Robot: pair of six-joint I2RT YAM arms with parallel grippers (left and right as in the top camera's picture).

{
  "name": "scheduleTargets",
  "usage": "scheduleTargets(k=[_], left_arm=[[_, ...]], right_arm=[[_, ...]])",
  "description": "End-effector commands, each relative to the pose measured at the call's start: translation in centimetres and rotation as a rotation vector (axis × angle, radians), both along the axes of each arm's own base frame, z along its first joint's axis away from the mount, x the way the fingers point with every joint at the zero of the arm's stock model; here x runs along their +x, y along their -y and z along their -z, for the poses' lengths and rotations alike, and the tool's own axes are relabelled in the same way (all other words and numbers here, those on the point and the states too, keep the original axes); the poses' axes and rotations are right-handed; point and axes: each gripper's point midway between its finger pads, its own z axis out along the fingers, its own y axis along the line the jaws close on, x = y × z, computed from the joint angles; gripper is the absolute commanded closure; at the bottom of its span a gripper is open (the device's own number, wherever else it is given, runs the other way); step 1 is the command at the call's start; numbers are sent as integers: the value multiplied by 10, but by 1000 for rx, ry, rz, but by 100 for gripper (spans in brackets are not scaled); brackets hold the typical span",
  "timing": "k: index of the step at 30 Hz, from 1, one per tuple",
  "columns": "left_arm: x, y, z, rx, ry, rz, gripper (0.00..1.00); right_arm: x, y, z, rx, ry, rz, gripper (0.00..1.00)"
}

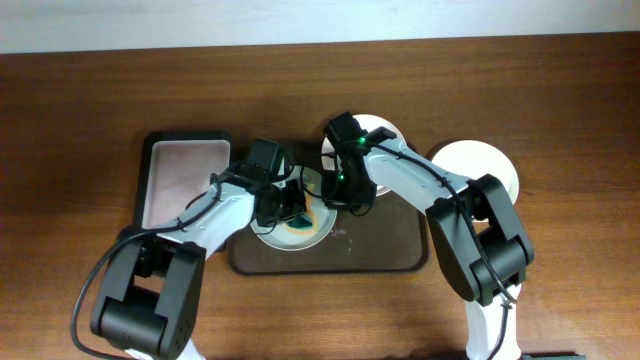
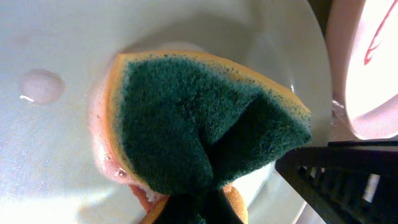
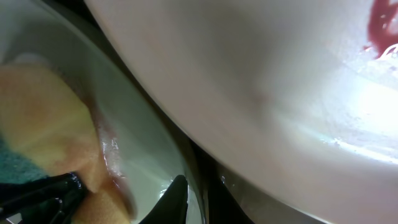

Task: Clean dirty plates on tray and stack at the side
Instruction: 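Scrub the pale green plate with the sponge using the left gripper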

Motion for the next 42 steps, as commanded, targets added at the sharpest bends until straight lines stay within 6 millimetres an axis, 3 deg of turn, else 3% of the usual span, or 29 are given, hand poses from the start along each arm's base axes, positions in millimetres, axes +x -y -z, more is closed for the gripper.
scheduleTargets(k=[1,4,7,14,18,21,24,25,28,31,38,42], left_arm=[[-8,-25,34,195,-36,-56,100],[-10,-58,38,358,-46,-175,100],[-12,-76,37,452,-34,-194,100],[-12,-95,34,469,-60,-234,100],[-7,-111,17,508,-19,-250,100],[2,-109,-5,486,46,-205,100],[7,-90,-36,379,120,-116,100],[7,-84,-48,343,150,-90,100],[8,-79,-76,301,222,-78,100],[9,-79,-89,285,255,-85,100],[-1,-67,-60,192,109,-206,100],[-7,-47,-31,122,-8,-222,100]], right_arm=[[-7,9,14,-44,-28,-3,85],[-7,9,14,-44,-28,-3,85],[-7,10,14,-45,-30,-3,85],[-9,11,15,-53,-37,-3,85],[-10,12,15,-54,-40,-2,85],[-10,12,15,-54,-40,-3,85],[-9,11,15,-52,-36,-3,67],[-8,11,15,-51,-33,-3,66],[-7,10,15,-48,-29,-3,67],[-8,10,15,-48,-30,-3,68],[-7,10,14,-48,-29,-3,68],[11,7,13,-14,34,13,64]])
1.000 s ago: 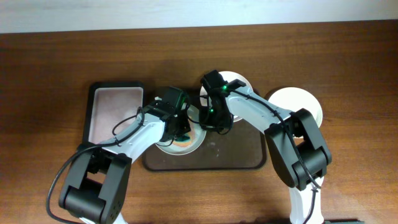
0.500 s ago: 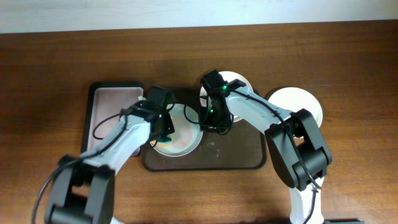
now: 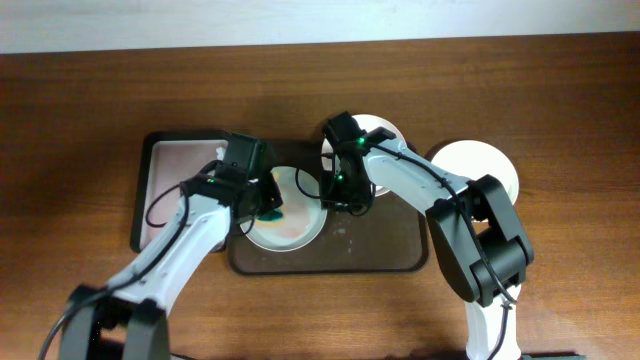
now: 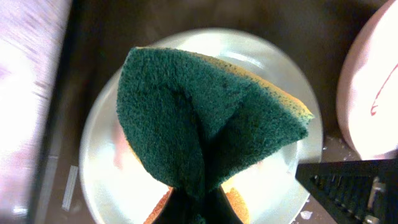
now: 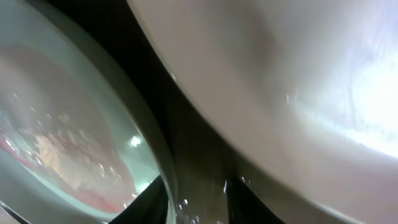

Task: Clean dirty plates on tray and stack at the side
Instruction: 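Scrub the pale green plate with the sponge using the left gripper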

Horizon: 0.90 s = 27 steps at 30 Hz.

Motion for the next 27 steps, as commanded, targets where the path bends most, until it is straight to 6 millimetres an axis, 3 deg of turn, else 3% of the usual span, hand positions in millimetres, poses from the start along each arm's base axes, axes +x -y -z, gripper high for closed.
scheduleTargets(k=[1,5,7,11,15,22,25,27], left_arm=[[-11,22,32,-104,-125,-42,100],[-15,35,55,-125,-185,-75,100],[-13,41,62,-122,-183,-65,100],[-12,43,72,-106,-184,-78,100],[-11,44,73,-118,-189,-116,100],[-3,69,63,-246,-167,-67,100],[-3,68,64,-232,-163,-67,100],[-2,55,68,-156,-149,-94,100]], right_arm=[[13,14,15,-41,35,30,64],[16,15,15,-34,41,37,70],[12,12,15,-38,34,25,82],[5,5,15,-42,28,3,87],[2,4,15,-45,22,-1,92],[-2,4,16,-52,8,-6,96],[-3,4,16,-52,8,-8,96],[-3,4,16,-52,8,-8,96]])
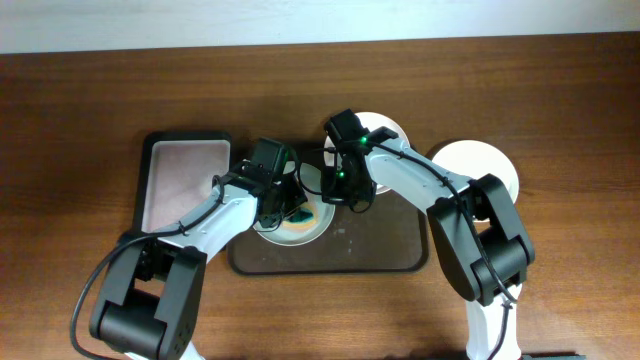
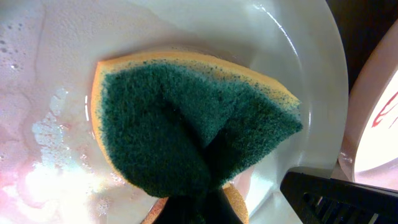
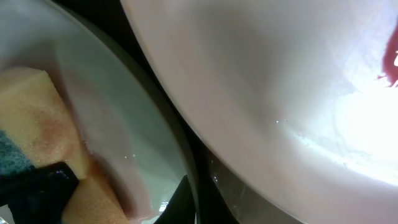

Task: Clean dirty plates on tray and stack at the side
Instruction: 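Scrub the pale green plate with the sponge using the left gripper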

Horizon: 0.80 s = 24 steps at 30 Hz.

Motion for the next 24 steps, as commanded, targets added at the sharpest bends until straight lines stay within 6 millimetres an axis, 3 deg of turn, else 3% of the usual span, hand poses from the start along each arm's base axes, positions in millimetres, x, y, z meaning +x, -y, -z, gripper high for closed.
scheduleTargets(k=[1,12,16,21,23,24], left_arm=[[-11,-12,18,101,-40,-17,100],[-17,-77,22,451,-28,-104,100],[-18,-81,16,476,-20,-87,100],[-13,-84,-17,483,59,-63,100],[-10,-81,-38,474,117,-10,100],[-10,-82,-46,476,136,10,100]], right_arm=[[-13,0,13,-34,-39,-9,96],[-16,2,14,-41,-51,-9,96],[-17,5,14,-48,-61,-6,96],[-19,6,14,-55,-69,-6,96],[-19,6,14,-54,-67,-6,82],[-18,6,14,-53,-65,-6,79]])
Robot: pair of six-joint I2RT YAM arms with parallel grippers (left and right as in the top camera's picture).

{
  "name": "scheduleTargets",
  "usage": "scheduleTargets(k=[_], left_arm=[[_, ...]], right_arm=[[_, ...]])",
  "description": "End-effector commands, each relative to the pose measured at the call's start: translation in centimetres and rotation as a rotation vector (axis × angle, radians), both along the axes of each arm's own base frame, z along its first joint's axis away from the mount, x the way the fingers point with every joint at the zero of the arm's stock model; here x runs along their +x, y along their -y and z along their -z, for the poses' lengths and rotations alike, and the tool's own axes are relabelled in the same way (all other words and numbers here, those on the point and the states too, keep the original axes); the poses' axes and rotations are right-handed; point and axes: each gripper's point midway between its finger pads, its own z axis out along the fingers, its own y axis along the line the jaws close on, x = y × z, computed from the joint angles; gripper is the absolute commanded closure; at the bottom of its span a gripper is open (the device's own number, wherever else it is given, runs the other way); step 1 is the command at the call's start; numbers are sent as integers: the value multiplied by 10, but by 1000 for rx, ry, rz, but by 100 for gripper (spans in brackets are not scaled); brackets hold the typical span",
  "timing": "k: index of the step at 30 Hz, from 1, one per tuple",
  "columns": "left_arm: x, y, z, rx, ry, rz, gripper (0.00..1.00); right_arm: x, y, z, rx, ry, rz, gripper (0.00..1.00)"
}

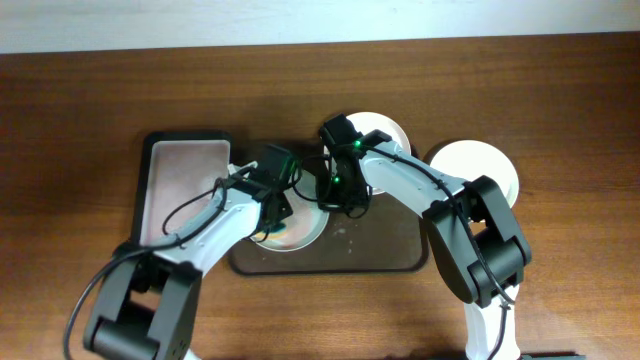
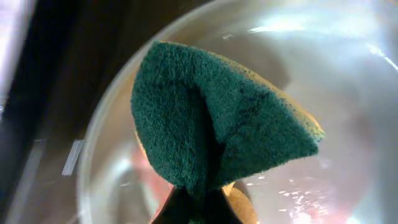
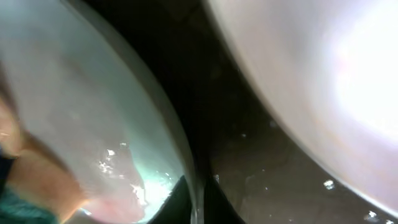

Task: Clean dirty plates on tray and stack at the side
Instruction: 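Scrub the pale green plate with the sponge using the left gripper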

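Note:
A white plate [image 1: 300, 228] with pinkish wet smears lies on the dark brown tray [image 1: 380, 250]. My left gripper [image 1: 270, 212] is shut on a folded green and yellow sponge [image 2: 211, 124], which sits over the plate's left part [image 2: 323, 112]. My right gripper [image 1: 336, 198] is shut on that plate's right rim [image 3: 194, 186], one finger on each side. Behind it on the tray lies a second dirty plate [image 1: 378, 135], seen close in the right wrist view [image 3: 323, 74].
A pale pink rectangular basin [image 1: 185, 185] stands left of the tray. A clean white plate [image 1: 482, 170] rests on the wooden table [image 1: 560, 100] to the right. Both arms crowd the tray's middle.
The sponge has gone from the plate's right part, near my right gripper, to its left part by the rim. My right gripper still pinches the right rim.
The sponge was first pressed on the plate's right part. Then it was held over the left side, with pink smears showing on the plate. Then it lay on the right part again, and now on the left. My right gripper gripped the rim at every moment.

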Motion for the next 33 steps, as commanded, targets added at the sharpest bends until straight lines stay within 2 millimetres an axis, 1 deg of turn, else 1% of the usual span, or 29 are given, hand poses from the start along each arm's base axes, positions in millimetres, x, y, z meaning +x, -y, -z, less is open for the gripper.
scheduleTargets(k=[1,3,4,8,10,11,13,15,18,20,21,22,23,24,25,28,29,30,31,32,33], left_arm=[[9,-16,-46,68,123,84,100],[9,-21,-57,71,141,100,100],[10,-23,-61,70,147,117,100],[12,-30,-69,37,148,192,100],[14,-38,-69,5,137,212,100],[16,-46,-68,-13,130,211,100],[18,-58,-68,-40,125,201,100],[19,-65,-67,-95,121,179,100],[19,-71,-68,-144,121,154,100],[19,-67,-68,-176,123,161,100],[19,-63,-68,-191,124,169,100],[19,-59,-69,-203,123,176,100],[18,-56,-68,-211,120,178,100],[18,-53,-67,-213,116,180,100],[17,-50,-66,-215,113,187,100],[15,-40,-62,-224,97,194,100],[15,-36,-61,-227,94,194,100],[14,-32,-60,-232,90,193,100],[14,-28,-58,-236,86,193,100],[14,-24,-56,-240,80,191,100],[14,-21,-53,-244,74,191,100]], right_arm=[[-1,15,15,-69,-11,18,80],[-1,14,15,-67,-8,18,94],[0,14,15,-66,-7,18,96],[0,13,14,-61,-3,1,96],[-1,12,14,-54,1,-23,96],[-3,12,14,-52,-4,-31,96],[-5,13,14,-53,-10,-46,96],[-6,13,11,-52,-2,-67,96],[-4,13,7,-46,9,-72,96],[-3,12,7,-42,16,-72,95],[-1,11,7,-39,24,-72,83],[3,12,7,-43,39,-72,64],[5,13,8,-49,50,-70,58],[10,15,8,-56,67,-64,55],[16,17,7,-54,86,-54,56],[31,18,5,-32,132,-37,68],[35,19,5,-28,142,-34,74],[36,19,5,-27,145,-33,81],[35,18,5,-25,142,-35,90],[33,17,5,-20,135,-37,96],[27,13,4,-4,114,-46,96]])
